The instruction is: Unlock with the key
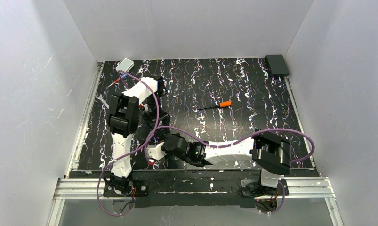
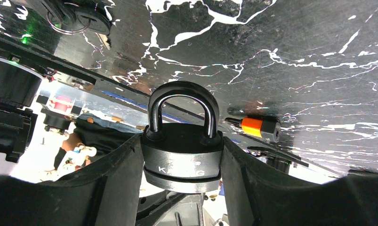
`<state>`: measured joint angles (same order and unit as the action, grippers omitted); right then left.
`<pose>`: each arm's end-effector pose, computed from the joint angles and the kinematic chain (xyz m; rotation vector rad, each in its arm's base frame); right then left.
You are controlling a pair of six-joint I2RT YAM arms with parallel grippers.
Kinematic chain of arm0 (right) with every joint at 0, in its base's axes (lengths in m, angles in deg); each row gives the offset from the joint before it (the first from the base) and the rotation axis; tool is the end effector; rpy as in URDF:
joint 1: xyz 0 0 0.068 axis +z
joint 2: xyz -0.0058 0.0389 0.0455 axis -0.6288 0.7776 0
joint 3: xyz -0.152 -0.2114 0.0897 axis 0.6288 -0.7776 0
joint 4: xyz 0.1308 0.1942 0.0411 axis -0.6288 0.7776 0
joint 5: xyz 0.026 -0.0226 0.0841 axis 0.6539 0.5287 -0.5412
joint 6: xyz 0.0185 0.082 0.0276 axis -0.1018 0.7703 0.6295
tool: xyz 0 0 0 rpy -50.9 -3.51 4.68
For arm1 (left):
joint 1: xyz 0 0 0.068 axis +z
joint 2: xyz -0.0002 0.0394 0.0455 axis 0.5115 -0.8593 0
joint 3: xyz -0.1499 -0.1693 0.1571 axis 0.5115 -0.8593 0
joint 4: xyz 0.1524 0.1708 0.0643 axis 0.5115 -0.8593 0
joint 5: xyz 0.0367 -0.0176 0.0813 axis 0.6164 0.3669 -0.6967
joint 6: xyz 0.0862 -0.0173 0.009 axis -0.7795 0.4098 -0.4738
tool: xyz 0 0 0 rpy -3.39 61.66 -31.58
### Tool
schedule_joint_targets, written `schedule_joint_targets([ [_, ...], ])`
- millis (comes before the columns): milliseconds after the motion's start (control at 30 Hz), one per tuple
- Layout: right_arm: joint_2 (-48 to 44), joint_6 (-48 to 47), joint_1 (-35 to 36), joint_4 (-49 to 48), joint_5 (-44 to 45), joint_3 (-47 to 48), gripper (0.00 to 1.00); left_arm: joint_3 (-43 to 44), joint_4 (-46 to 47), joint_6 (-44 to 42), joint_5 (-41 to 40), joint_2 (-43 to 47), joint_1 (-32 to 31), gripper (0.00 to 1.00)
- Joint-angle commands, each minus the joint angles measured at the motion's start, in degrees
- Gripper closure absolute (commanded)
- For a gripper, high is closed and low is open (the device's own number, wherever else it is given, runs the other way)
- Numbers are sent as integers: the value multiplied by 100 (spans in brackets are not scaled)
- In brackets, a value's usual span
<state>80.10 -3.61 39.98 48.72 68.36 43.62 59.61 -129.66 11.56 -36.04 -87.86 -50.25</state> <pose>0.1111 0.3826 0.2086 -1.6920 1.0801 -0.1857 0.3101 -0.1278 0.1483 0.7917 -2.5836 -0.0606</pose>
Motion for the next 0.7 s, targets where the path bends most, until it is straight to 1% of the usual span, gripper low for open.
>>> schedule_joint_targets([
  [0,-40,317,35,-637,-143,226,99,41,-1077,68,610,483,-82,100],
  [133,-86,929,-24,-518,-292,326,99,-10,-1035,71,627,517,-86,100],
  [333,-19,1313,-29,-290,-321,530,99,-74,-1029,87,648,540,-85,100],
  [433,-51,1134,-28,-366,-300,427,99,-72,-1019,85,663,560,-82,100],
  [667,-106,122,48,-596,-236,57,99,-55,-1050,111,663,637,-88,100],
])
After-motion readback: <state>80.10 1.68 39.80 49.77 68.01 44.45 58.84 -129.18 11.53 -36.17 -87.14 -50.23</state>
